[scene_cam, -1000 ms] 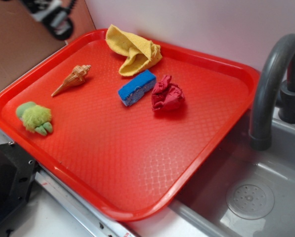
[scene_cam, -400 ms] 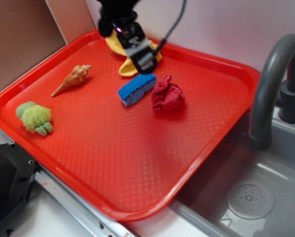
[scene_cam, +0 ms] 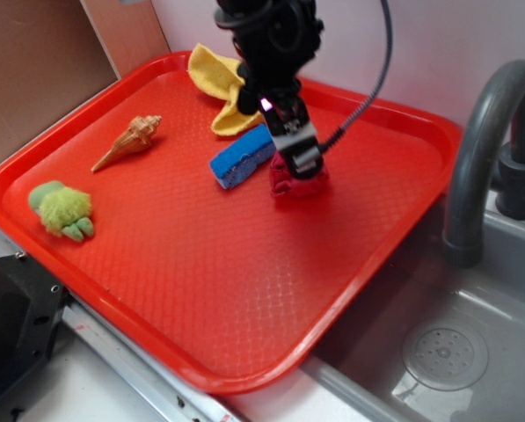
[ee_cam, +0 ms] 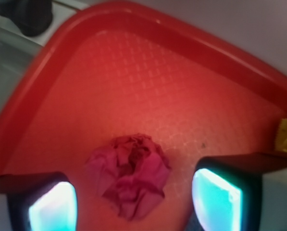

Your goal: Grab the red paper.

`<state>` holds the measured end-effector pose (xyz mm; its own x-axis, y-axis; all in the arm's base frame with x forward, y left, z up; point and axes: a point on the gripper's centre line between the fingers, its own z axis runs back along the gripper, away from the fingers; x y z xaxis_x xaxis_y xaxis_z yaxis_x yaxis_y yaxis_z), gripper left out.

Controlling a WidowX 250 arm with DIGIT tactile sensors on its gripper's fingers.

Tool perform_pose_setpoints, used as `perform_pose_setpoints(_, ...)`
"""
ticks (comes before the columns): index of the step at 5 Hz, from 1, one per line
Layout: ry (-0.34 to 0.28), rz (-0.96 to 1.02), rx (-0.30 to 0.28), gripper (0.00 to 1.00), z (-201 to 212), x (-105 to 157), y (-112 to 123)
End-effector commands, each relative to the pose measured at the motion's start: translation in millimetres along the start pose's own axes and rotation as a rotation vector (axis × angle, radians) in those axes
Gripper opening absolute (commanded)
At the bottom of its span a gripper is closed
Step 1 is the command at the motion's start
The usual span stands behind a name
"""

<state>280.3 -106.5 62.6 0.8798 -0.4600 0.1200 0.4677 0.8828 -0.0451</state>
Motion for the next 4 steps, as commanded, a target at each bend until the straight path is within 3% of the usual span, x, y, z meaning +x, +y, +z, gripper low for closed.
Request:
perform_pose_setpoints(1, 0.019, -0.058, -0.035, 1.00, -20, 7, -13)
perform_pose_setpoints(2, 0.061, -0.046, -0.043, 1.00, -34, 3, -15)
perform_pose_setpoints(3, 0.109, -0.030, -0.023, 0.00, -42, -1, -12)
perform_pose_setpoints(4, 0.114, -0.029, -0.020, 0.00, -43, -2, -12)
